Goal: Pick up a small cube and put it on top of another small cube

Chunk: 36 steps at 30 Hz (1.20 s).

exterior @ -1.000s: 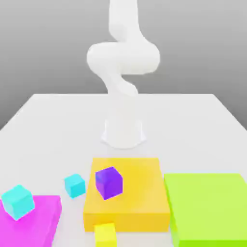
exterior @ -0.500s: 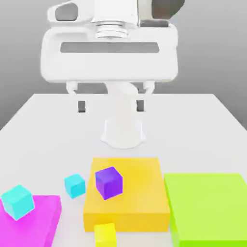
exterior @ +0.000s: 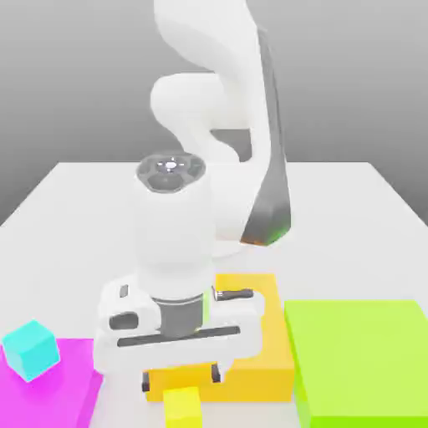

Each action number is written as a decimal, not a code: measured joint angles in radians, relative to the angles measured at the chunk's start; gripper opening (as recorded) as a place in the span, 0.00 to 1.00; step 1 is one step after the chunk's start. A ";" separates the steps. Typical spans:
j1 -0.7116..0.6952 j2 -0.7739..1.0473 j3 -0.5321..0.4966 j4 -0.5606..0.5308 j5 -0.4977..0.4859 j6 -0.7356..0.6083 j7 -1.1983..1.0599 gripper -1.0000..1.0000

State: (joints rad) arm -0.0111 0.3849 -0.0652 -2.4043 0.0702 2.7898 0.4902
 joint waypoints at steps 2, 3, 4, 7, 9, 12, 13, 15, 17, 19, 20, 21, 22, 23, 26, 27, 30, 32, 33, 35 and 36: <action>-0.008 0.064 0.010 0.013 0.008 0.050 -0.006 0.00; -0.008 0.064 0.010 0.013 0.008 0.050 -0.006 0.00; -0.008 0.064 0.010 0.013 0.008 0.050 -0.006 0.00; -0.009 0.064 0.010 0.013 0.007 0.049 -0.006 0.00; -0.010 0.066 0.012 0.013 0.007 0.051 -0.006 0.00; -0.002 -0.020 0.000 -0.005 -0.007 -0.017 0.004 0.00; 0.001 -0.055 -0.004 -0.012 -0.013 -0.045 0.009 0.00; 0.004 -0.126 -0.010 -0.037 -0.030 -0.091 0.008 0.00; 0.004 -0.199 -0.014 -0.073 -0.051 -0.127 -0.003 0.00; 0.002 -0.271 -0.017 -0.109 -0.070 -0.162 -0.018 0.00; 0.000 -0.307 -0.017 -0.128 -0.078 -0.179 -0.026 0.00; -0.002 -0.343 -0.017 -0.147 -0.085 -0.196 -0.036 0.00; -0.010 -0.379 -0.011 -0.165 -0.091 -0.213 -0.046 0.00; -0.011 -0.415 -0.013 -0.184 -0.095 -0.230 -0.058 0.00; -0.010 -0.522 -0.015 -0.240 -0.104 -0.281 -0.095 0.00; -0.010 -0.557 -0.017 -0.259 -0.106 -0.298 -0.108 0.00; -0.008 -0.663 -0.022 -0.316 -0.110 -0.347 -0.150 0.00; -0.006 -0.686 -0.025 -0.346 -0.108 -0.340 -0.172 0.00; -0.004 -0.666 -0.026 -0.356 -0.105 -0.311 -0.177 0.00; -0.002 -0.607 -0.028 -0.373 -0.100 -0.235 -0.183 0.00; -0.002 -0.574 -0.029 -0.381 -0.099 -0.194 -0.185 0.00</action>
State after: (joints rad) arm -0.0129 -0.1891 -0.0940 -2.7858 -0.0285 2.5960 0.3053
